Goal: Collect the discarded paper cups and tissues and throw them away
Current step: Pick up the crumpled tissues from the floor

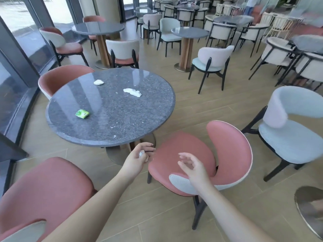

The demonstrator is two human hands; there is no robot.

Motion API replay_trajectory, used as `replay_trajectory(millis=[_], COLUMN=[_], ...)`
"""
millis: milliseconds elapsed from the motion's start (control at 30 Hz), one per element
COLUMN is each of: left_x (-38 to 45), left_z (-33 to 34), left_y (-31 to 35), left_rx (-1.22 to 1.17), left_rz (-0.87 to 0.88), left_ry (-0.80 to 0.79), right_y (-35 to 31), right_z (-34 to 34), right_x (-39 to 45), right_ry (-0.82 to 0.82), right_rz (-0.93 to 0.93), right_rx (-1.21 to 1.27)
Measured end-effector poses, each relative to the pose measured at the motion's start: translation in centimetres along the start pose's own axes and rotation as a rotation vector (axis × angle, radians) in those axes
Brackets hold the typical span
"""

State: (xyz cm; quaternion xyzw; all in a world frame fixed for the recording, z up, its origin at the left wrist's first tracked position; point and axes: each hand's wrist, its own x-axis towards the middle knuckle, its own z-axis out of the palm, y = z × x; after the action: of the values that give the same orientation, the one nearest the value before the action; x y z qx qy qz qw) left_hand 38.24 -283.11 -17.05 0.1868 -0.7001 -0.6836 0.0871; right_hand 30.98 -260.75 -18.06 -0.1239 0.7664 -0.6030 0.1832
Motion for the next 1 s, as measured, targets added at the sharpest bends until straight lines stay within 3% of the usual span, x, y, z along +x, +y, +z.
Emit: replay_trajectory(millis=[300, 567, 1000], left_x=[-1.5, -2.1, 6.2], left_z=[12.4, 23.5, 34.5], left_y=[2.0, 2.0, 3.6], left_rx=[0.155, 0.129, 0.167], left_rz=[0.005, 0.07, 0.07], left_ry=[-0.079, -0.18, -0.347], right_y=[1.7, 4.0, 5.2], right_z=[-11.9, -21.0, -30.0], right_x=[-3.4, -5.5, -3.2], right_ry=[0.032, 0.12, 0.288], right_rz=[0.032, 0.096, 0.15], right_rx=[0.116, 0.19, 0.241])
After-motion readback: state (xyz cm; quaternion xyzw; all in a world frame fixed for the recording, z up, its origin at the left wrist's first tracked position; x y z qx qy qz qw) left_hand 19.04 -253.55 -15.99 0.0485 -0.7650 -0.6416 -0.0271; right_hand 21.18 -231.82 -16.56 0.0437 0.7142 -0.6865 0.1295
